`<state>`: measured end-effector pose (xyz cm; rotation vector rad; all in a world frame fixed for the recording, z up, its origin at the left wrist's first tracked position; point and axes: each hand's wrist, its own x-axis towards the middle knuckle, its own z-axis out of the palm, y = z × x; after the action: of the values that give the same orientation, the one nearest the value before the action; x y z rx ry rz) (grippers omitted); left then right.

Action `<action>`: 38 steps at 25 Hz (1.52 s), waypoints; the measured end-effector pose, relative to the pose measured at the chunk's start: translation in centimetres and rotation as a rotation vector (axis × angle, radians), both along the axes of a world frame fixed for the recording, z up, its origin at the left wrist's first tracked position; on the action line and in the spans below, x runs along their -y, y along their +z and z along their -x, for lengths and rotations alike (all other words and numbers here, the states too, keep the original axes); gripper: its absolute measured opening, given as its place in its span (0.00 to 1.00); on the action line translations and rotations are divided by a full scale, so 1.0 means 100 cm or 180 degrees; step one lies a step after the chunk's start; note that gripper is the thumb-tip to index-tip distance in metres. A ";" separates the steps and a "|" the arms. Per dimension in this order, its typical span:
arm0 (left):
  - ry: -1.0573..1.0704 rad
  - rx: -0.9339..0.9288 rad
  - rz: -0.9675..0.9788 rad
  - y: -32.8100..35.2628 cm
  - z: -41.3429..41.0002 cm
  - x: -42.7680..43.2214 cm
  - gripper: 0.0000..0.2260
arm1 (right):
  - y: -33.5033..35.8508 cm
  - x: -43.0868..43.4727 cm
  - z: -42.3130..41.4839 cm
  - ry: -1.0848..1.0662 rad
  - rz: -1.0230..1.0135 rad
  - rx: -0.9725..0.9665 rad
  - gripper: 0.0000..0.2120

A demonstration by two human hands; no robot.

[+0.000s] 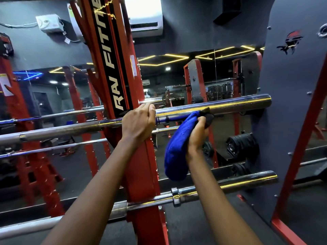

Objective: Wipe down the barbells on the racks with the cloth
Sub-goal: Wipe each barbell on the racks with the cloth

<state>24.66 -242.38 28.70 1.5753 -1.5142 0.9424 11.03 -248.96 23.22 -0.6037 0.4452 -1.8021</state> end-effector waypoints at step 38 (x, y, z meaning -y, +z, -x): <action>0.0147 0.0380 -0.0742 0.037 0.062 0.037 0.21 | 0.018 0.071 0.129 -0.3251 0.1466 -0.3406 0.18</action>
<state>18.47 -246.10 32.43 1.7505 -1.7288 0.9264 -1.89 -256.06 25.02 -1.9498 1.2224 -2.4141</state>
